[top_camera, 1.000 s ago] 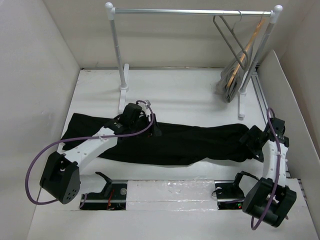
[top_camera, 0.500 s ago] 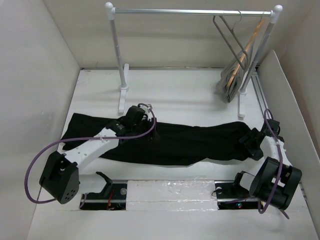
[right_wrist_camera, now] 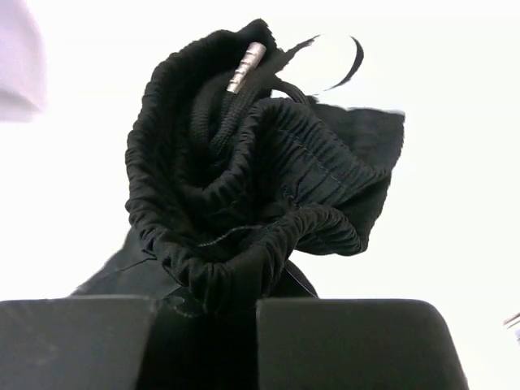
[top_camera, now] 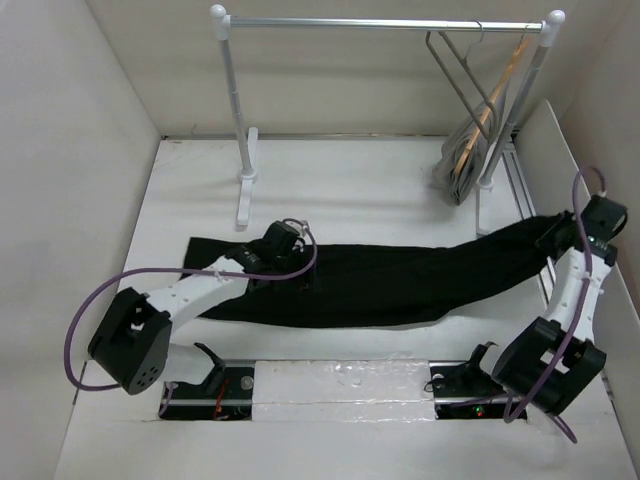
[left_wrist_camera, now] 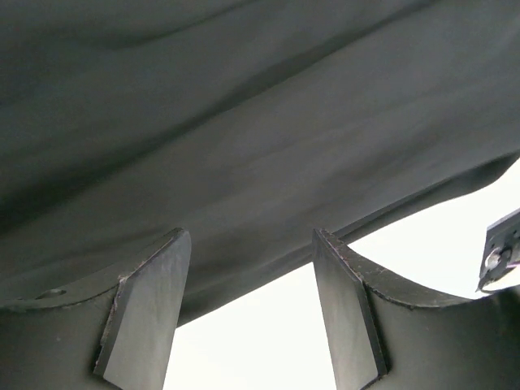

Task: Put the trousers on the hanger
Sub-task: Fold the trousers at the center of the board.

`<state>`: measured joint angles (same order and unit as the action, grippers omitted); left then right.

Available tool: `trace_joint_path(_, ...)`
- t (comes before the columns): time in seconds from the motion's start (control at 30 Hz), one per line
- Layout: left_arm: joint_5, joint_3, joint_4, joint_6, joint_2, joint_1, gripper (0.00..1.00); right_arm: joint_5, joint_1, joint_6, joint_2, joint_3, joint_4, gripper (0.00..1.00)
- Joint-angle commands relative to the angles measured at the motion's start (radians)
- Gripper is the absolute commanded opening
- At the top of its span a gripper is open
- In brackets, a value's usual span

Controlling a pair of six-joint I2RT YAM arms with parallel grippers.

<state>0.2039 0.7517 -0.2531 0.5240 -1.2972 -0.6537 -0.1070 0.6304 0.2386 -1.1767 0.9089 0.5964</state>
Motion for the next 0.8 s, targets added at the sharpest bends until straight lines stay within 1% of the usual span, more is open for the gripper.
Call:
trace_joint_path(0.0,0.009,0.003,0.043,0.063,-0.051,-0.073,0.57,0.041,0.018,-0.146,0.043,0.177,0.042,0.0)
trace_joint_path(0.03,0.003,0.014,0.052,0.073,-0.074,-0.098,0.57,0.041,0.018,-0.182,0.048,0.235,0.078,0.0)
trace_joint_path(0.07,-0.003,0.029,0.051,0.08,-0.135,-0.122,0.57,0.044,0.028,-0.199,0.066,0.258,0.091,0.0)
trace_joint_path(0.1,-0.006,0.076,0.045,0.088,-0.173,-0.147,0.57,0.043,0.028,-0.215,0.077,0.275,0.1,0.0)
trace_joint_path(0.13,-0.008,0.107,0.029,0.103,-0.207,-0.208,0.58,0.027,0.041,-0.261,0.094,0.306,0.115,0.0)
trace_joint_path(0.17,-0.02,0.132,0.025,0.111,-0.268,-0.242,0.58,0.017,0.041,-0.277,0.136,0.318,0.121,0.0)
trace_joint_path(0.23,-0.032,0.224,0.003,0.128,-0.322,-0.326,0.58,-0.049,0.041,-0.307,0.176,0.329,0.135,0.0)
trace_joint_path(0.27,-0.076,0.26,-0.024,0.134,-0.362,-0.343,0.58,-0.051,0.019,-0.311,0.199,0.35,0.158,0.0)
trace_joint_path(0.3,-0.09,0.318,-0.05,0.146,-0.37,-0.343,0.58,-0.053,-0.054,-0.315,0.212,0.355,0.172,0.0)
trace_joint_path(0.33,-0.087,0.333,-0.058,0.154,-0.363,-0.343,0.58,-0.062,-0.095,-0.305,0.227,0.349,0.168,0.0)
trace_joint_path(0.4,-0.075,0.359,-0.074,0.162,-0.3,-0.31,0.58,-0.095,-0.165,-0.295,0.268,0.321,0.16,0.0)
trace_joint_path(0.43,-0.077,0.363,-0.102,0.165,-0.266,-0.29,0.59,-0.121,-0.237,-0.298,0.273,0.32,0.17,0.0)
trace_joint_path(0.47,-0.095,0.368,-0.119,0.157,-0.184,-0.243,0.59,-0.125,-0.277,-0.292,0.281,0.32,0.175,0.0)
trace_joint_path(0.5,-0.107,0.379,-0.161,0.153,-0.141,-0.216,0.59,-0.12,-0.323,-0.283,0.294,0.324,0.184,0.0)
trace_joint_path(0.53,-0.118,0.386,-0.188,0.143,-0.104,-0.186,0.6,-0.112,-0.434,-0.25,0.305,0.326,0.177,0.0)
trace_joint_path(0.57,-0.145,0.394,-0.213,0.13,-0.027,-0.12,0.6,-0.097,-0.501,-0.205,0.31,0.326,0.174,0.0)
trace_joint_path(0.6,-0.156,0.409,-0.256,0.12,0.01,-0.082,0.61,-0.067,-0.573,-0.181,0.315,0.328,0.169,0.0)
trace_joint_path(0.63,-0.165,0.414,-0.271,0.113,0.041,-0.043,0.61,-0.012,-0.735,-0.103,0.316,0.323,0.133,0.0)
trace_joint_path(0.67,-0.172,0.42,-0.287,0.105,0.091,-0.005,0.61,0.016,-0.821,-0.064,0.31,0.315,0.1,0.0)
trace_joint_path(0.7,-0.175,0.419,-0.299,0.087,0.108,0.075,0.62,0.056,-0.907,-0.03,0.296,0.317,0.071,0.0)
trace_joint_path(0.73,-0.176,0.417,-0.311,0.077,0.13,0.113,0.62,0.169,-0.995,0.02,0.243,0.337,0.031,0.0)
trace_joint_path(0.77,-0.178,0.413,-0.314,0.07,0.153,0.147,0.62,0.212,-1.169,0.037,0.2,0.352,0.011,0.0)
